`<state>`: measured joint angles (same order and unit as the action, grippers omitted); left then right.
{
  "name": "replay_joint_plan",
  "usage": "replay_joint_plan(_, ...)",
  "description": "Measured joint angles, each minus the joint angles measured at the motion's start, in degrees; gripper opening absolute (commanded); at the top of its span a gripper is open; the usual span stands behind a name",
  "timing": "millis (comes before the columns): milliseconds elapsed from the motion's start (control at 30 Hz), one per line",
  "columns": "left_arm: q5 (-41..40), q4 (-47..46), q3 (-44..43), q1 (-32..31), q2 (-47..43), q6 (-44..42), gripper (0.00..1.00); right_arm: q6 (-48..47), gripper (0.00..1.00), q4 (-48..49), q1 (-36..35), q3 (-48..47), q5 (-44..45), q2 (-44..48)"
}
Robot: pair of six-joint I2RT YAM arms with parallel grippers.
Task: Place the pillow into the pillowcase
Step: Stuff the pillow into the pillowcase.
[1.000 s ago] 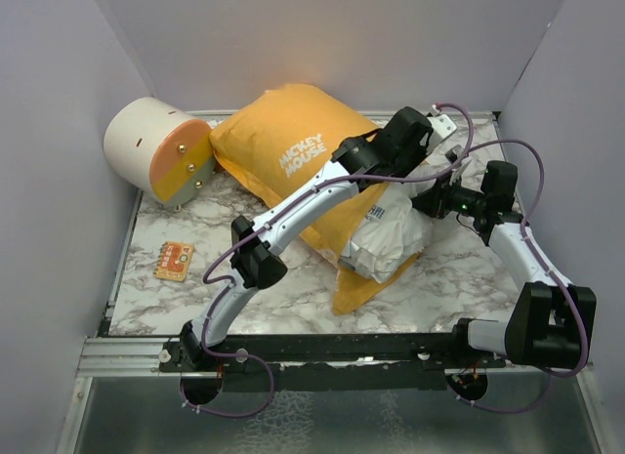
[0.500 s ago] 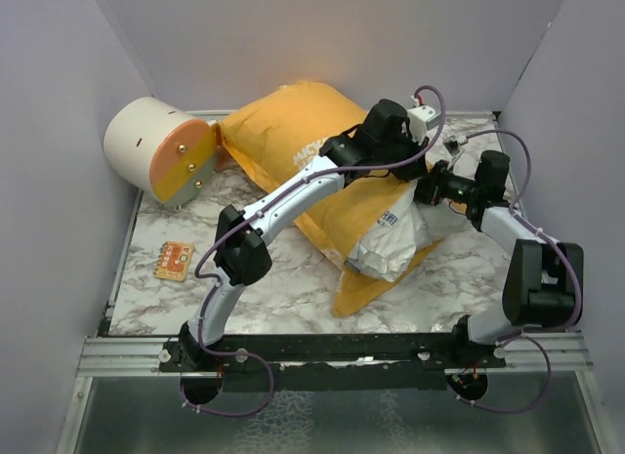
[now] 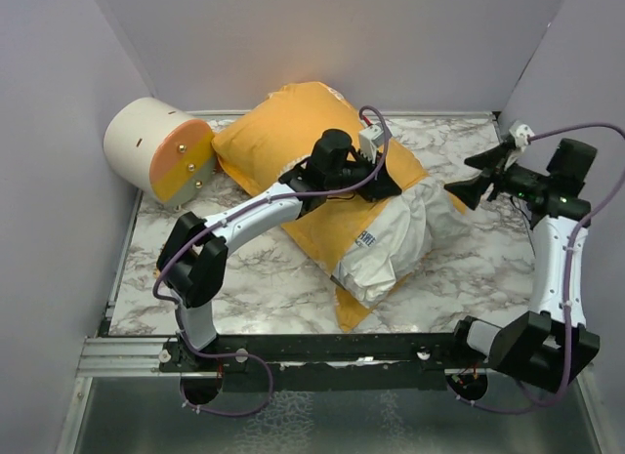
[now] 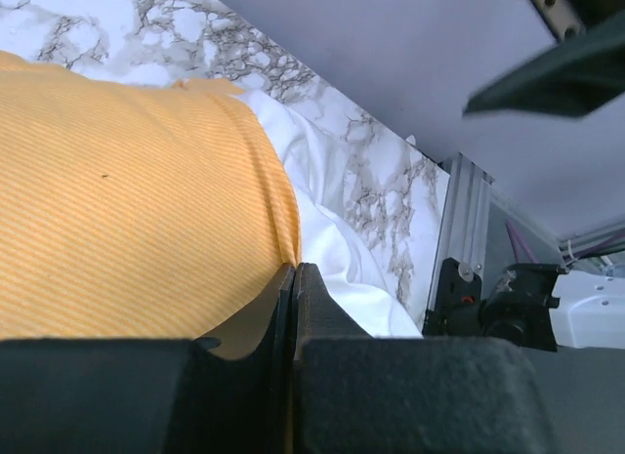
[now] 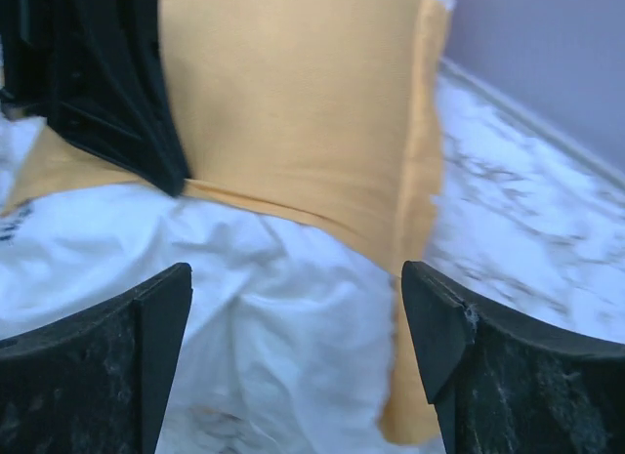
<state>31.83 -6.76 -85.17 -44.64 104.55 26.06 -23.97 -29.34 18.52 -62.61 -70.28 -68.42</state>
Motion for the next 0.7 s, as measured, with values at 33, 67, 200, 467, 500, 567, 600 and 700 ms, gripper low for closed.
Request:
replay_joint_plan(33, 0.1, -0.3, 0.7, -0.2, -0.7, 0.0, 0.0, -2.4, 0.89, -1.9, 2.4, -1.6, 0.1, 0.7)
replay_joint_plan(67, 0.1, -0.4, 1.4, -0.3, -1.4, -0.1, 0.0, -4.7, 0.89, -3.6, 4.3, -2.8, 0.3, 1.0)
replay_joint_plan(200, 0.0, -1.4, 5.2, -0.3, -4.7, -0.5, 0.0, -14.1, 0.87, -10.6, 8.6, -3.5, 1.9, -2.4)
replay_joint_plan(467, 1.4, -4.8, 9.4, -0.6, -7.3, -0.9, 0.0, -19.3, 0.63, -11.4, 2.2, 9.4, 8.2, -12.3)
replay_joint_plan(500, 1.6, -5.0, 9.3, -0.8, -7.3, -1.2, 0.0, -18.6, 0.53, -10.6, -0.5, 10.1, 8.7, -12.6)
replay_joint_plan(567, 2.0, -4.3, 8.6, -1.3, -7.2, -2.7, 0.0, -16.7, 0.21, -8.9, -3.7, 10.2, 9.0, -12.9)
replay_joint_plan(600, 2.1, -3.6, 7.9, -1.5, -7.1, -3.4, 0.0, -15.5, 0.1, -7.2, -5.1, 10.2, 9.0, -13.1)
replay_joint_plan(700, 2.8, -1.6, 4.3, -2.1, -6.3, -6.1, 0.0, -10.2, 0.01, -3.4, -6.3, 10.0, 8.7, -13.5)
